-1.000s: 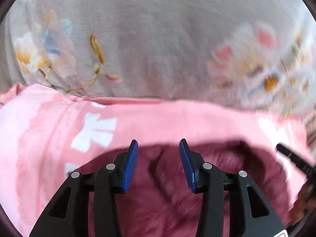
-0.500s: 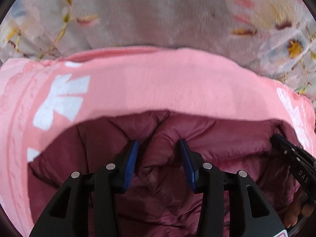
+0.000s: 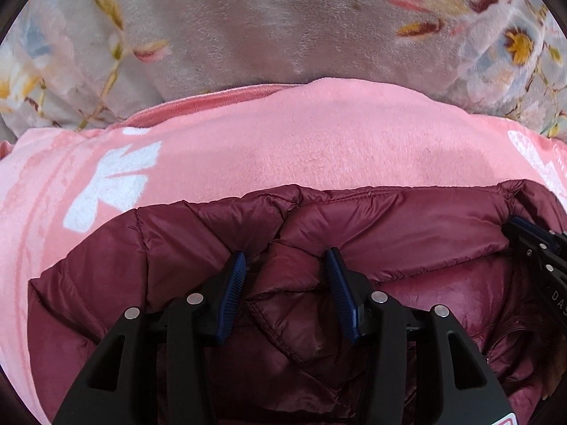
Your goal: Fold large clothes
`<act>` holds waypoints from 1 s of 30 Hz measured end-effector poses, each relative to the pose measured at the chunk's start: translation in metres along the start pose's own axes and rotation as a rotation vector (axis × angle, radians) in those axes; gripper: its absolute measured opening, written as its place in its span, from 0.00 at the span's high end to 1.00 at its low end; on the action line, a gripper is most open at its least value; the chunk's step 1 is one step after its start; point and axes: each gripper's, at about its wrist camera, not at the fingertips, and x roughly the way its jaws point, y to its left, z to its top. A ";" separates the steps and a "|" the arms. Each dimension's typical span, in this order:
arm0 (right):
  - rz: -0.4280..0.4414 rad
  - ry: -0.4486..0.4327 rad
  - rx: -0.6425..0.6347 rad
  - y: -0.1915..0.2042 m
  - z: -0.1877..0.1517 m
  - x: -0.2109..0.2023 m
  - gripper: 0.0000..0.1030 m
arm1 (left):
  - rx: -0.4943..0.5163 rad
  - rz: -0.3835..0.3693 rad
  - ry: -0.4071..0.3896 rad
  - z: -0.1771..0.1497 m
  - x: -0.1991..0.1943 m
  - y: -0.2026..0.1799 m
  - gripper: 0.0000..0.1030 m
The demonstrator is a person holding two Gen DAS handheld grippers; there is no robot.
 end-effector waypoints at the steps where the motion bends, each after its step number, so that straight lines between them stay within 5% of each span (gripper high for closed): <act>1: -0.001 0.000 -0.001 0.000 0.000 0.000 0.90 | 0.004 0.005 0.000 0.001 0.002 -0.003 0.52; 30: 0.020 0.005 0.019 -0.003 0.001 -0.001 0.89 | 0.026 0.046 -0.004 0.001 0.000 -0.005 0.48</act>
